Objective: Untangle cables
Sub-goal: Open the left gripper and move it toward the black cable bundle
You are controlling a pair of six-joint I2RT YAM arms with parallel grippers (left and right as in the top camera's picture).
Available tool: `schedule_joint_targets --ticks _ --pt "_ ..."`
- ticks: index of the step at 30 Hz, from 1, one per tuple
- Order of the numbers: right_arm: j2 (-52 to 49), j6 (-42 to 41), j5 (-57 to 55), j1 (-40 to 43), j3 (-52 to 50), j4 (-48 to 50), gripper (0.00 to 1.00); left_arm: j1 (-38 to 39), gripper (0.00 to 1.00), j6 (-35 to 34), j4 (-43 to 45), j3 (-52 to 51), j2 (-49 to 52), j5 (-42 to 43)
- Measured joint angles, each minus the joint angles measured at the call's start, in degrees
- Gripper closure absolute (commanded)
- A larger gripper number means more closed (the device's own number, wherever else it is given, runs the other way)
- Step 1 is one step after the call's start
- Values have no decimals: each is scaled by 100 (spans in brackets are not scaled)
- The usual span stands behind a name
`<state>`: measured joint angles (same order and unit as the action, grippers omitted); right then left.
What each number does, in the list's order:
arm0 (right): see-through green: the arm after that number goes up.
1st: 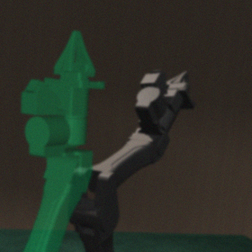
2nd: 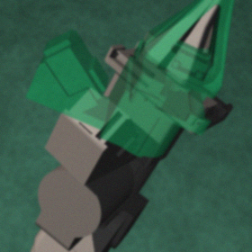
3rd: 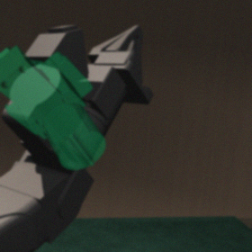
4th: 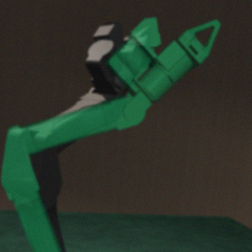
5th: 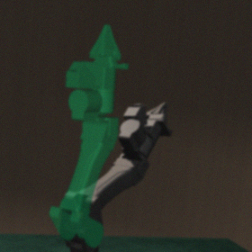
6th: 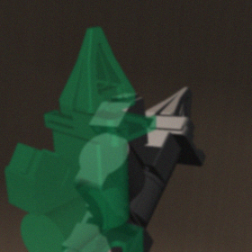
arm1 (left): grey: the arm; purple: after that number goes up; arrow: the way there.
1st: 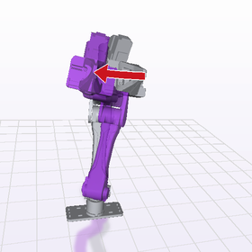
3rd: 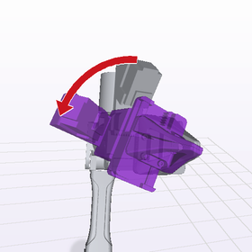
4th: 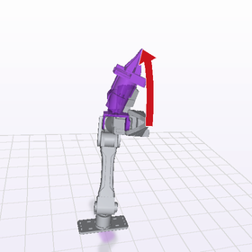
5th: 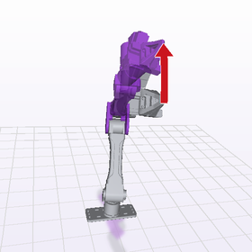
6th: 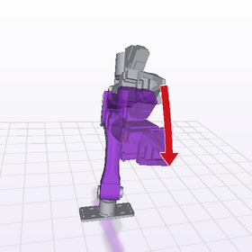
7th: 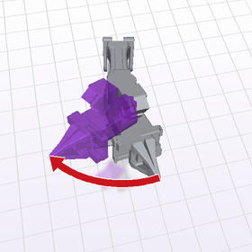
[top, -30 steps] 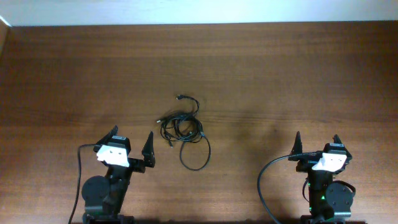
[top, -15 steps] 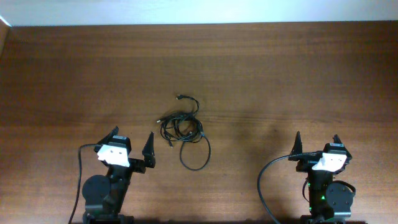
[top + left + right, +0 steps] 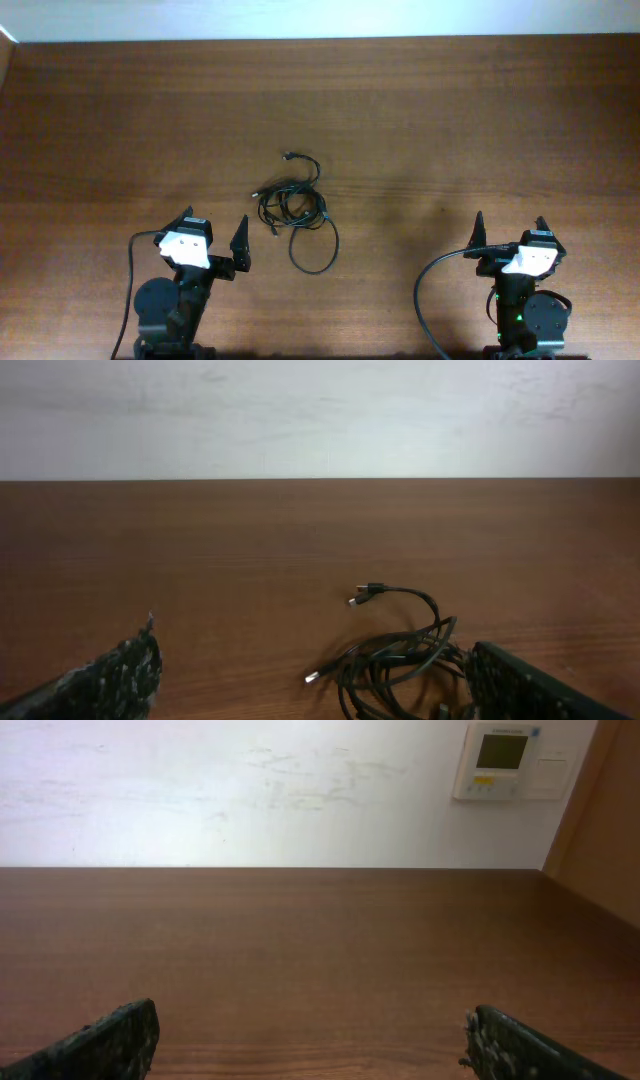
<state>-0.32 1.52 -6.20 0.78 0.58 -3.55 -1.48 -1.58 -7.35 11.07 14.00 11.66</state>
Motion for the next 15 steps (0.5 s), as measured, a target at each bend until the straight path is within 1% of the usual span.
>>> schedule_joint_targets --ticks 5,11,13,15 --pt "0 0 0 0 0 0 1 0 1 0 -61 0 7 0" --pt "0 0 0 0 0 0 2 0 1 0 -466 33 22 0" --pt "0 -2 2 0 0 0 2 0 1 -2 -708 173 149 0" --pt "0 0 2 0 0 0 2 0 1 -2 -850 483 485 2"
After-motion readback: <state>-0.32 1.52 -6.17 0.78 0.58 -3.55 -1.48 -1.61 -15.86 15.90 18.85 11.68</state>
